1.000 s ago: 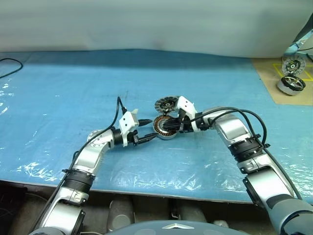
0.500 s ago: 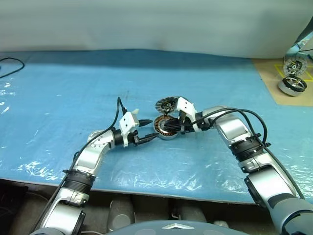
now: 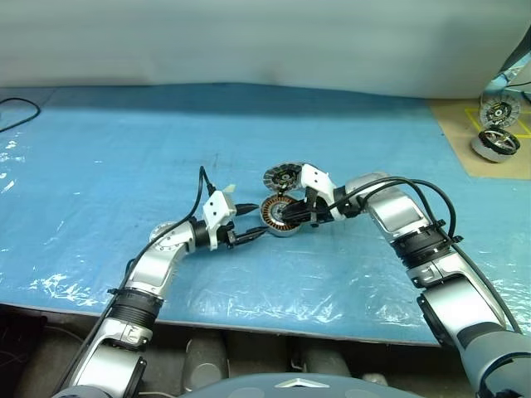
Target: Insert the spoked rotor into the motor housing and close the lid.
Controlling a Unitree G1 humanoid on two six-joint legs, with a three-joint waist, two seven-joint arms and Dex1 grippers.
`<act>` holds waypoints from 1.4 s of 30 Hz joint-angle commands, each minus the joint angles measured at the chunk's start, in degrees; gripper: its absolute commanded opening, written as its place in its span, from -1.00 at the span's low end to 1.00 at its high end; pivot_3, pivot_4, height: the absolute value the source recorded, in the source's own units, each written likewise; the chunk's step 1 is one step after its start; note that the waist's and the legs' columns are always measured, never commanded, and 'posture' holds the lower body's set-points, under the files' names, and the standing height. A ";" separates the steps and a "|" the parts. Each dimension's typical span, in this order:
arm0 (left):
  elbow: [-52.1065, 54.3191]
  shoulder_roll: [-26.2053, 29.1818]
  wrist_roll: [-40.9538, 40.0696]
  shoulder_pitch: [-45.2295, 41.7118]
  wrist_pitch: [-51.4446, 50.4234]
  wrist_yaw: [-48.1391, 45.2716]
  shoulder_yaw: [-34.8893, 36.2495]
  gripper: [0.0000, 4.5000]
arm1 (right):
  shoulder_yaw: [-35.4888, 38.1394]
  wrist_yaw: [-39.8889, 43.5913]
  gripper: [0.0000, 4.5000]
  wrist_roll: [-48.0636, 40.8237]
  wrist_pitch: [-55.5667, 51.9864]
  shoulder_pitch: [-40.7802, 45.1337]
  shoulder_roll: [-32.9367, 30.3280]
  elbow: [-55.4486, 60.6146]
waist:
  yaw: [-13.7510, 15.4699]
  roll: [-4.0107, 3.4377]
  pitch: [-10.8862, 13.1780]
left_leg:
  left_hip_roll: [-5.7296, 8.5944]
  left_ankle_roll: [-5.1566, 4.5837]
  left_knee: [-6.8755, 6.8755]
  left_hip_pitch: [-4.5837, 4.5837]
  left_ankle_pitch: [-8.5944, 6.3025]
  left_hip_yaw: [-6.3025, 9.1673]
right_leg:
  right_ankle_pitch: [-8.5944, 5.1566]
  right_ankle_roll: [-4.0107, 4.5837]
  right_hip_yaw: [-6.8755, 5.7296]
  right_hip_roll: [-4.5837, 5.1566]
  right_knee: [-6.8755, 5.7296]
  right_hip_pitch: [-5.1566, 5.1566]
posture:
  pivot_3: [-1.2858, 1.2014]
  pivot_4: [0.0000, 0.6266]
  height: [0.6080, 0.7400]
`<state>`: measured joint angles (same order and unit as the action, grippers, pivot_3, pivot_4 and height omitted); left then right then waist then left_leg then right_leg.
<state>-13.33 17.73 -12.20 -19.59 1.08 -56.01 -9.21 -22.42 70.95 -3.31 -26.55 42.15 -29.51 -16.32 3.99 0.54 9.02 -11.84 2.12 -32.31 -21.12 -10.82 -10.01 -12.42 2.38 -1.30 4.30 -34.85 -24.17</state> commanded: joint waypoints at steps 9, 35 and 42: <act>1.15 -0.29 -0.08 0.22 1.46 0.48 -0.01 0.34 | -0.11 -0.68 -0.57 0.91 -0.92 -0.37 1.14 -0.26 | -0.11 0.00 0.00 | 0.00 -0.06 0.00 0.03 -0.03 0.00 | 0.00 0.00 0.00 0.00 -0.01 0.00 | 0.03 -0.52 1.00; -2.62 -0.61 -0.09 -1.06 3.93 -0.59 0.27 0.34 | 3.04 1.74 -0.97 -0.71 -0.04 3.04 -1.11 5.07 | -0.03 0.00 0.00 | -0.01 -0.07 0.00 0.01 -0.04 0.00 | 0.00 0.00 0.00 0.00 -0.01 -0.01 | 0.03 -0.52 1.00; -3.26 -1.16 0.03 -0.88 4.73 -0.19 0.29 0.34 | -1.34 3.98 -0.97 3.81 7.92 3.78 -3.22 5.36 | -0.04 0.00 0.00 | -0.01 -0.09 0.01 0.00 -0.05 0.00 | 0.00 0.00 0.00 0.00 0.00 -0.01 | 0.03 -0.52 1.00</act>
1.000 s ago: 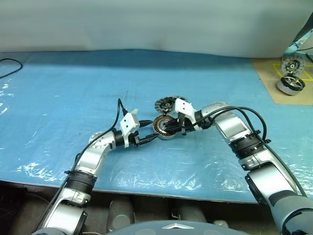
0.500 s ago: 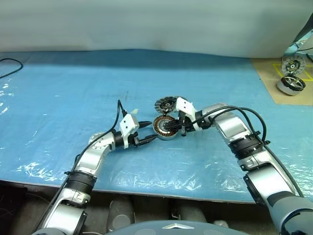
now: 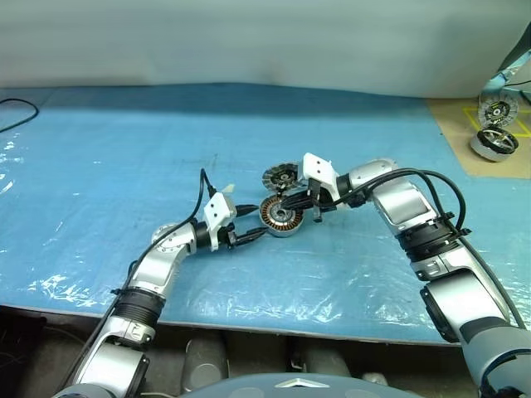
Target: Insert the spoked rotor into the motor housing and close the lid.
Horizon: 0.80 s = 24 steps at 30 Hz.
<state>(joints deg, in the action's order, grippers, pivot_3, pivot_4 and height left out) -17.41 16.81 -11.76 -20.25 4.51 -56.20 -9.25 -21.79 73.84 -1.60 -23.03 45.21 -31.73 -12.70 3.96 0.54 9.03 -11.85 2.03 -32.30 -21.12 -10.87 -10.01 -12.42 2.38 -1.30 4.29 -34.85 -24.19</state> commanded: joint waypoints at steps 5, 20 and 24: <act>0.43 -0.53 -0.25 0.01 1.65 0.25 0.31 0.34 | -5.72 2.02 -0.97 6.25 11.81 1.42 -0.86 -0.60 | -0.06 0.00 0.00 | -0.01 -0.02 -0.01 0.01 -0.01 0.00 | 0.00 0.00 0.00 0.00 -0.02 0.00 | 0.03 -0.52 1.00; 0.28 -1.28 0.02 0.33 2.11 1.18 0.14 0.34 | -8.77 5.76 -0.97 12.54 24.08 7.24 0.14 -11.93 | -0.05 0.00 0.00 | -0.01 -0.17 -0.05 -0.01 0.05 0.00 | 0.01 0.01 0.00 0.00 -0.04 0.00 | 0.03 -0.52 1.00; 1.20 -1.39 0.01 0.54 1.65 1.46 0.04 0.34 | -9.32 6.53 -0.97 13.60 27.49 7.78 0.31 -13.35 | -0.04 0.00 0.00 | -0.02 -0.19 -0.09 -0.02 0.05 0.00 | 0.01 0.02 0.00 0.01 -0.05 0.00 | 0.03 -0.52 1.00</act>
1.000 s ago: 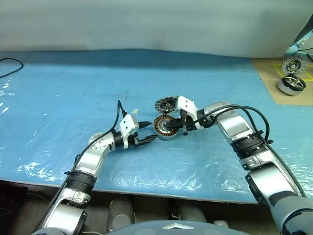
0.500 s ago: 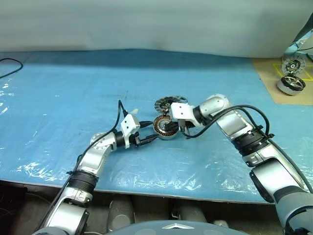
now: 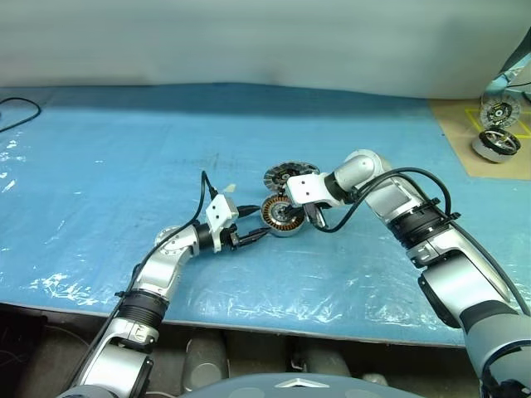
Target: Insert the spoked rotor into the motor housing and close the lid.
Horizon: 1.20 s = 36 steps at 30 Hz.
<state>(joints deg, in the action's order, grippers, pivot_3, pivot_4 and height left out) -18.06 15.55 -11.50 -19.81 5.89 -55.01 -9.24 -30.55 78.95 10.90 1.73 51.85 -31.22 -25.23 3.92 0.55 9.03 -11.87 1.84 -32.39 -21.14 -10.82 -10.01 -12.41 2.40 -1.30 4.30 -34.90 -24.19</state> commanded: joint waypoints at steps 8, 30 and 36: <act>2.89 0.00 -0.27 0.79 -0.03 0.80 0.01 0.34 | -0.23 2.31 -0.41 1.64 6.04 1.65 0.25 -2.03 | -0.02 0.00 0.00 | -0.01 -0.04 -0.01 0.00 0.02 0.00 | 0.00 0.00 -0.01 -0.01 -0.01 0.00 | 0.03 -0.52 1.00; 6.04 0.39 -1.21 1.68 -2.43 1.20 0.80 0.34 | 12.36 -2.10 -0.98 -11.99 -16.61 -6.17 1.39 10.81 | 0.08 0.01 0.00 | -0.02 -0.02 0.00 -0.01 0.00 0.00 | 0.01 0.01 -0.01 -0.01 0.01 0.00 | 0.03 -0.52 1.00; 7.04 1.54 -1.81 1.92 -3.33 0.89 1.31 0.34 | 19.09 -9.71 -0.98 -18.05 -27.05 -13.40 3.98 14.54 | -0.01 0.00 0.00 | -0.01 0.05 0.02 0.00 -0.03 0.00 | 0.01 0.01 0.00 -0.02 0.01 -0.02 | 0.03 -0.52 1.00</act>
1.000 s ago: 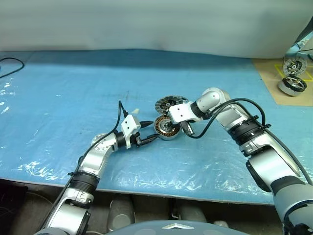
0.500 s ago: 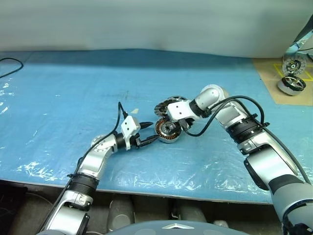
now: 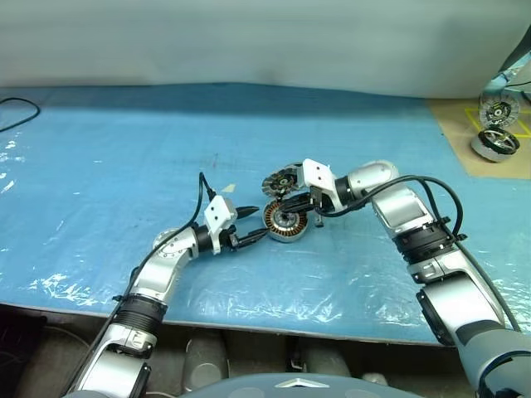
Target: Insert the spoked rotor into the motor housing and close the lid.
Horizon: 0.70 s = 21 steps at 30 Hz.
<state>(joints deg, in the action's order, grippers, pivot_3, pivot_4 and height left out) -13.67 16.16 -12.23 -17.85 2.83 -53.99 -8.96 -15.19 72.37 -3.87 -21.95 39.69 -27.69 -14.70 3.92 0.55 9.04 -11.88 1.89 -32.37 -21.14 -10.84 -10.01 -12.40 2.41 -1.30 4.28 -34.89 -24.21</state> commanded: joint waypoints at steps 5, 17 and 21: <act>2.19 1.60 -1.13 -1.34 -0.93 -0.88 0.77 0.34 | 4.06 -5.99 -0.98 -4.75 -6.14 -3.92 1.28 6.56 | 0.02 0.00 0.00 | 0.00 0.08 0.02 0.02 -0.04 0.00 | 0.00 0.00 0.00 0.00 0.01 0.00 | 0.03 -0.52 1.00; -0.93 1.51 -0.80 -2.85 0.39 -2.27 0.67 0.34 | 1.71 -7.14 -0.98 -5.43 -6.93 -5.99 1.60 5.50 | 0.03 0.00 0.00 | 0.01 0.10 0.05 0.01 -0.04 0.00 | 0.00 0.00 0.00 0.00 0.04 0.00 | 0.03 -0.52 1.00; -1.29 1.43 -0.62 -2.48 0.92 -2.12 0.65 0.34 | -0.57 -8.54 -0.98 -3.55 -5.18 -7.09 2.09 2.77 | -0.03 0.00 0.00 | 0.02 0.11 0.05 0.01 -0.04 0.00 | 0.00 0.00 0.00 0.01 0.05 0.01 | 0.03 -0.52 1.00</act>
<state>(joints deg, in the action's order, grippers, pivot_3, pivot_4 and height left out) -15.58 17.72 -12.30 -20.10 2.50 -55.94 -8.80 -14.64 64.64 -8.55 -27.89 32.79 -25.98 -10.93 3.89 0.55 9.03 -11.86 2.00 -32.31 -21.11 -10.88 -10.02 -12.41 2.40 -1.29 4.29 -34.84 -24.20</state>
